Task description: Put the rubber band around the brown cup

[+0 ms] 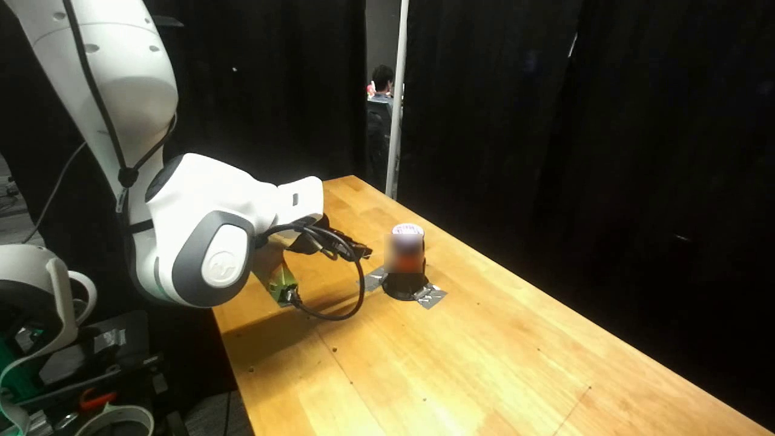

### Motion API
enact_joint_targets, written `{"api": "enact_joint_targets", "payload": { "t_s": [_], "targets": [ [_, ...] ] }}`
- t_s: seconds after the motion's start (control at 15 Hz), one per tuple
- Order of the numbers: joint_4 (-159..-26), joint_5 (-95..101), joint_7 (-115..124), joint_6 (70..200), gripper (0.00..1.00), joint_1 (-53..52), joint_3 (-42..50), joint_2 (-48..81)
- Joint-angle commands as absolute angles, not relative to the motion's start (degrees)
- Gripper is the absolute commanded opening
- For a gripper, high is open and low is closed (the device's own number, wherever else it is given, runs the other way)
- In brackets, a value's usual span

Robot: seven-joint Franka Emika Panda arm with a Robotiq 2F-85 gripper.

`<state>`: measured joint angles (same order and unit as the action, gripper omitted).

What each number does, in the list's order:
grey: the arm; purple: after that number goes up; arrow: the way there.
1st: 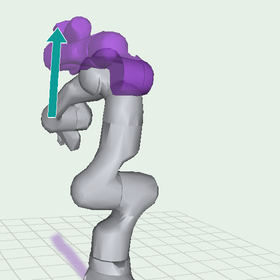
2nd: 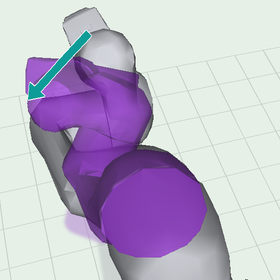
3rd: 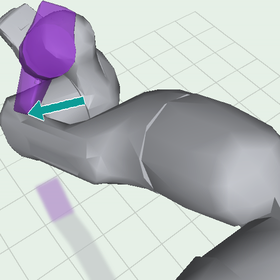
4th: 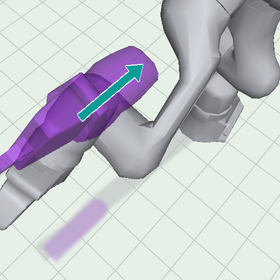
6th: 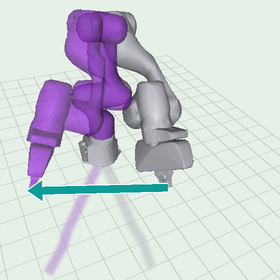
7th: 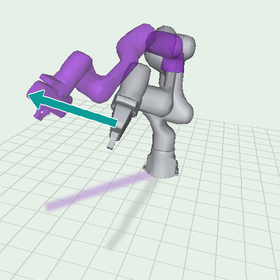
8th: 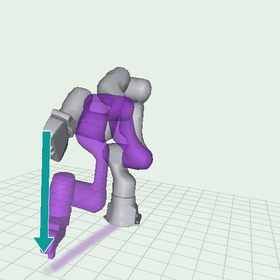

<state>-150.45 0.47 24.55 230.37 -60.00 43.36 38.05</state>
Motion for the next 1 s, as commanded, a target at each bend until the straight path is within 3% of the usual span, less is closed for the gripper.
{"api": "enact_joint_targets", "payload": {
  "t_s": [0.0, 0.07, 0.13, 0.27, 0.33, 0.47, 0.53, 0.6, 0.67, 0.73, 0.8, 0.87, 0.93],
  "targets": [
    [-152.8, -9.7, 24.5, 238.7, 0.20, -64.4, 42.0, 43.4],
    [-152.7, -12.5, 24.7, 239.7, 0.20, -65.1, 41.3, 44.6],
    [-152.3, -19.3, 13.9, 241.6, 0.20, -56.0, 30.5, 39.7],
    [-151.4, -26.4, 9.9, 246.0, 0.20, -53.0, 24.4, 41.2],
    [-150.3, -27.5, 16.4, 241.9, 0.20, -64.1, 33.4, 44.3],
    [-150.9, -29.3, 13.9, 242.6, 0.20, -60.2, 30.1, 42.9],
    [-150.1, -31.1, 5.4, 243.5, 0.18, -51.6, 22.4, 38.1],
    [-150.7, -30.8, 3.9, 243.8, 0.18, -50.8, 21.9, 37.2],
    [-151.5, -30.2, 8.5, 241.6, 0.18, -57.7, 28.1, 39.1],
    [-151.6, -31.3, 7.1, 242.0, 0.19, -56.5, 27.1, 38.3],
    [-151.1, -32.9, 0.1, 243.9, 0.19, -48.7, 20.1, 34.9],
    [-151.6, -33.2, -2.1, 241.5, 0.44, -48.1, 19.7, 32.3],
    [-153.0, -33.2, -6.5, 237.1, 0.44, -46.5, 18.8, 27.7]
  ]
}}
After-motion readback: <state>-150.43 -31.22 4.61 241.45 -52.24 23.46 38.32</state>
